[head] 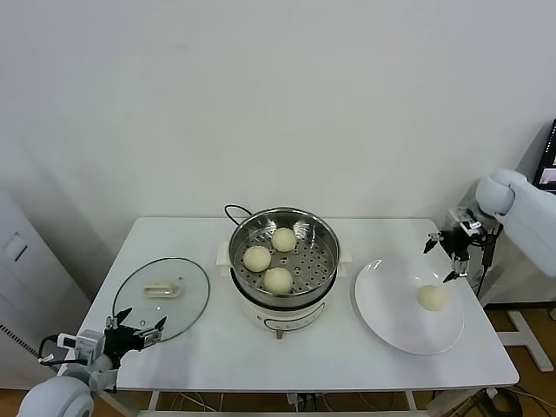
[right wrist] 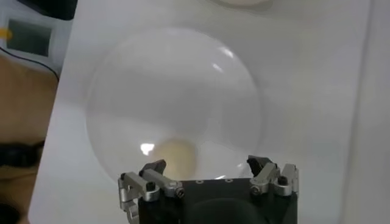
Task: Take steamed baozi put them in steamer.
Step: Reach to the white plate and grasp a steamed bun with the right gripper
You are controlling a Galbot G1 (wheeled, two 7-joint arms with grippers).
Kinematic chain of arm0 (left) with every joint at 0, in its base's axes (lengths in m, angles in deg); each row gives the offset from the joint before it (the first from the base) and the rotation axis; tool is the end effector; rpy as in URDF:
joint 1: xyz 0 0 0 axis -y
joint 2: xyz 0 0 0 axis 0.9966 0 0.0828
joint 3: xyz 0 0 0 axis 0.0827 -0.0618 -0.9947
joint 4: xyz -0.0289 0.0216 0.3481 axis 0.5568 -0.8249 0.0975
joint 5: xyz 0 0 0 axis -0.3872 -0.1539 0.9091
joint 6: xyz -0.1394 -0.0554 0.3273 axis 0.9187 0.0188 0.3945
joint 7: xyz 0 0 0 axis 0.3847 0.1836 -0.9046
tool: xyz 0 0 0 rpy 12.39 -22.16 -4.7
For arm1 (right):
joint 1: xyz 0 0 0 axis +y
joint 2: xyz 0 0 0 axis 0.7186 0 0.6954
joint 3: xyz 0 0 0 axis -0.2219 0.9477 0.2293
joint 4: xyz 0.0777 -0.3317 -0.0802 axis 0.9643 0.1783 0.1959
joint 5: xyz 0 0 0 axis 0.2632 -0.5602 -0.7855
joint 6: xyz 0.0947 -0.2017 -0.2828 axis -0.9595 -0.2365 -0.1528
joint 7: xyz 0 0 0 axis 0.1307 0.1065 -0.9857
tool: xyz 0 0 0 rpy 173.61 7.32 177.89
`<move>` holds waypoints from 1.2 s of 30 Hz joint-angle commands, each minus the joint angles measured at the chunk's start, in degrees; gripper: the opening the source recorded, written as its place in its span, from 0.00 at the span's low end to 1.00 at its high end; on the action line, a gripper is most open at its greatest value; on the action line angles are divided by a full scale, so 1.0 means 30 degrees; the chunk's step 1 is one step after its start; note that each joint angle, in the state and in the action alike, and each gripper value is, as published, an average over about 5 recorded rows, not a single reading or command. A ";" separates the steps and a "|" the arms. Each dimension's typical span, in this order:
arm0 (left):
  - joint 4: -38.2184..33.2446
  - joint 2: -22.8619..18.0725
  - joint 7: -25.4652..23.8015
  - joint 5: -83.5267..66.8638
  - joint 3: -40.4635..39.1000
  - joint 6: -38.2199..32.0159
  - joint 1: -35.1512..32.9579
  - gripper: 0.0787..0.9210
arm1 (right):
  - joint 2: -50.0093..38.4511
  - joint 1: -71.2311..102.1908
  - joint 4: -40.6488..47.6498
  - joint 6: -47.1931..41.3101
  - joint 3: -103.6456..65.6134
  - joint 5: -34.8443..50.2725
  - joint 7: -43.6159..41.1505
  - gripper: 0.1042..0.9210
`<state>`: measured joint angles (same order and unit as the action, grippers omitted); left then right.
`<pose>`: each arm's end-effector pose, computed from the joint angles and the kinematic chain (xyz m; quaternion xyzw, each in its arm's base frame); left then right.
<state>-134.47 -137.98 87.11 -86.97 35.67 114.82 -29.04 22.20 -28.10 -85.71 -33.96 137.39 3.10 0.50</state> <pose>0.2369 0.1388 -0.2841 -0.0747 -0.9570 -0.0891 0.2659 0.5698 -0.2868 -0.1425 0.5457 -0.5092 0.5316 0.4004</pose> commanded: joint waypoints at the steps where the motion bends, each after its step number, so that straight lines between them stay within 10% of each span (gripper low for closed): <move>1: 0.0057 0.0028 -0.0017 -0.0041 -0.0038 0.0003 0.0034 0.88 | 0.0210 0.3059 0.0843 -0.0290 -0.2540 -0.2085 0.0884 0.88; 22: 0.0071 0.0014 -0.0045 -0.0045 -0.0145 0.0004 0.0030 0.88 | 0.1691 0.5330 0.2720 0.0463 -0.5643 -0.4430 0.3120 0.86; 36: -0.0011 0.0006 0.0000 -0.0044 -0.0059 0.0059 -0.0061 0.88 | 0.0686 0.3985 0.1191 -0.0784 -0.3615 -0.1882 0.1841 0.45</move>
<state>-134.39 -138.02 87.02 -87.13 35.38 114.85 -29.17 26.06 -13.79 -79.47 -34.27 122.75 -7.49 7.18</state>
